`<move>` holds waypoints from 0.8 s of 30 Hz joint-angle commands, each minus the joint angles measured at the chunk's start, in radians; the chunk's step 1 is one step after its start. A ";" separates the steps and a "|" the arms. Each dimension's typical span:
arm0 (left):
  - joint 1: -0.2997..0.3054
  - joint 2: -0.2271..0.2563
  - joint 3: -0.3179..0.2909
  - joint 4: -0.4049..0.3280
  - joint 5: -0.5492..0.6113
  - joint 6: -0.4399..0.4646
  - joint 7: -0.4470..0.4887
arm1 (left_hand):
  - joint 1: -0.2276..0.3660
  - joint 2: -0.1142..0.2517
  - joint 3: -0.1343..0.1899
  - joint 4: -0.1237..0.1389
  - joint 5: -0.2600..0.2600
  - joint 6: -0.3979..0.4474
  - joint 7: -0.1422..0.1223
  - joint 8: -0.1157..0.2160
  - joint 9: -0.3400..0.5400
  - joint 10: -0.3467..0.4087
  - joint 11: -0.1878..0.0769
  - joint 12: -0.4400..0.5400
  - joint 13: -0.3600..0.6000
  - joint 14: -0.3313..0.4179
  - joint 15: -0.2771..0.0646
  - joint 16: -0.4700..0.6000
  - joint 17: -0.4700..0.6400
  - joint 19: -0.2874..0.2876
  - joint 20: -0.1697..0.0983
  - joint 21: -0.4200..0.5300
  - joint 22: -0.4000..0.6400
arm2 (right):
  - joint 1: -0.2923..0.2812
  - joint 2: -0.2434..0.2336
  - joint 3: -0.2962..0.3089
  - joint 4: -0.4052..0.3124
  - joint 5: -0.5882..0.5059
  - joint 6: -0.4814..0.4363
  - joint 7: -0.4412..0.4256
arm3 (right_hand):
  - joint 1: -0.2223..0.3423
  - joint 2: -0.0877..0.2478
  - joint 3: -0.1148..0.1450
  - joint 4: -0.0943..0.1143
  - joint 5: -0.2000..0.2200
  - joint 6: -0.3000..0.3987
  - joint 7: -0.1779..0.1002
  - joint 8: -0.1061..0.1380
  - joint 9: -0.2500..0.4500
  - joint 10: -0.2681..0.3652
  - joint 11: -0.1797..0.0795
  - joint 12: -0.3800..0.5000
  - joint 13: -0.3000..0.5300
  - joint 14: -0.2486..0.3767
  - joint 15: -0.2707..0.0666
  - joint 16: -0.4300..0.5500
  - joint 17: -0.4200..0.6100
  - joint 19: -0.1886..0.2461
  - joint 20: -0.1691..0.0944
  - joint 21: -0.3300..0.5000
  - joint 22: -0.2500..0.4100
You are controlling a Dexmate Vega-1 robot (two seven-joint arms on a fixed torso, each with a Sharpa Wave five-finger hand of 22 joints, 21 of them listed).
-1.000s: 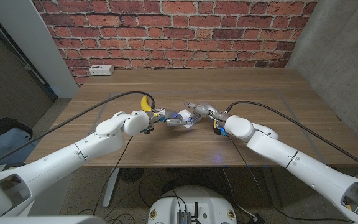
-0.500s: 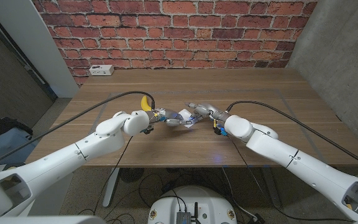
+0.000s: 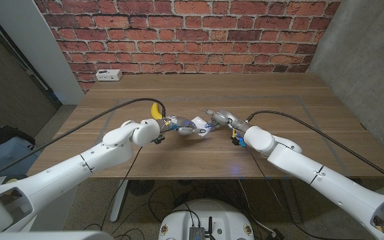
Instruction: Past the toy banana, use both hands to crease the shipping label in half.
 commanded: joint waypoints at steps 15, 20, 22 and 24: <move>0.183 -0.019 -0.144 0.064 -0.046 -0.261 0.602 | 0.060 0.028 0.019 -0.026 -0.016 -0.122 -0.144 0.001 0.006 -0.147 -0.072 -0.010 0.063 -0.028 0.031 0.006 0.007 -0.003 0.052 0.001 0.004 | -0.151 0.132 0.141 0.185 0.074 0.551 -0.193 | 0.071 -0.006 0.053 -0.031 -0.012 -0.207 -0.023 -0.021 0.000 -0.166 -0.021 -0.043 -0.002 -0.120 -0.022 -0.014 -0.001 -0.069 -0.011 -0.005 0.003; 0.191 -0.032 -0.170 0.096 -0.139 -0.342 0.609 | 0.072 0.023 0.020 -0.034 -0.019 -0.111 -0.139 0.007 0.007 -0.126 -0.072 0.002 0.064 -0.021 0.022 0.009 0.008 0.003 0.050 0.002 0.004 | -0.172 0.189 0.169 0.250 0.135 0.678 -0.197 | 0.073 -0.013 0.053 -0.034 -0.017 -0.264 -0.031 -0.024 0.001 -0.217 -0.025 -0.047 -0.002 -0.147 -0.023 -0.015 0.000 -0.090 -0.010 -0.005 0.003; 0.194 -0.039 -0.180 0.108 -0.173 -0.370 0.609 | 0.076 0.021 0.020 -0.037 -0.020 -0.106 -0.135 0.009 0.007 -0.121 -0.072 0.005 0.064 -0.020 0.019 0.010 0.008 0.004 0.050 0.003 0.004 | -0.179 0.204 0.179 0.262 0.162 0.708 -0.190 | 0.073 -0.014 0.054 -0.034 -0.018 -0.280 -0.035 -0.026 0.001 -0.227 -0.028 -0.047 -0.003 -0.150 -0.022 -0.014 0.000 -0.094 -0.009 -0.005 0.003; 0.197 -0.046 -0.189 0.118 -0.197 -0.394 0.613 | 0.081 0.018 0.021 -0.041 -0.022 -0.118 -0.136 0.005 0.007 -0.131 -0.065 0.002 0.065 -0.026 0.017 0.008 0.008 0.003 0.050 0.002 0.004 | -0.185 0.210 0.187 0.267 0.173 0.726 -0.182 | 0.072 -0.015 0.053 -0.034 -0.019 -0.287 -0.035 -0.026 0.001 -0.234 -0.029 -0.047 -0.003 -0.154 -0.023 -0.014 0.000 -0.096 -0.009 -0.005 0.003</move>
